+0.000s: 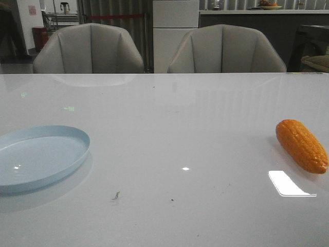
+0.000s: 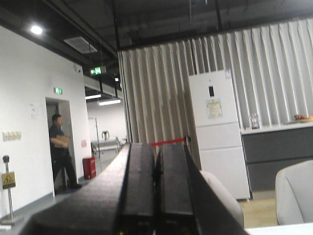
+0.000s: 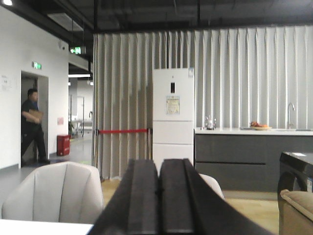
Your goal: Place corn on plate with both arms
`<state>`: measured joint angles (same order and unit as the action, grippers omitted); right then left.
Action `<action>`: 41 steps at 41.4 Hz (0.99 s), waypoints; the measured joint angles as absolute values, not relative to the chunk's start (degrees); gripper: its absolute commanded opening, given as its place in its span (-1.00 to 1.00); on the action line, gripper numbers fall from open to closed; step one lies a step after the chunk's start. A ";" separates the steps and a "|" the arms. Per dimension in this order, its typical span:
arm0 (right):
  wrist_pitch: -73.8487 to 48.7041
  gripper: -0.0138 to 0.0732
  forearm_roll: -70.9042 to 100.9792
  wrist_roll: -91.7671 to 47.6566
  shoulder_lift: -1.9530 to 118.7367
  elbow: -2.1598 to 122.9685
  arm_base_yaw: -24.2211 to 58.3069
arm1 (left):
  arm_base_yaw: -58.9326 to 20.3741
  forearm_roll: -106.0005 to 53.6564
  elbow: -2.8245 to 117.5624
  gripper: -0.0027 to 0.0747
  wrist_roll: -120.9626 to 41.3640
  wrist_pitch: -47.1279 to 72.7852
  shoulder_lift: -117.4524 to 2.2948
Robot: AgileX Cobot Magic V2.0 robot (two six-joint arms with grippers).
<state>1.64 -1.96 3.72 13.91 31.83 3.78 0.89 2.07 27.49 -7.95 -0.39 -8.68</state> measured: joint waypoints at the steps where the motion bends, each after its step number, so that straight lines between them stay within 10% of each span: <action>1: 1.43 -0.55 -1.97 3.72 15.92 33.18 3.78 | 0.89 2.07 28.57 -0.68 -7.95 0.00 -10.02; 41: -17.92 -0.54 -2.25 3.81 56.65 39.17 3.78 | 0.89 -2.71 36.65 -0.68 -7.95 15.27 -53.12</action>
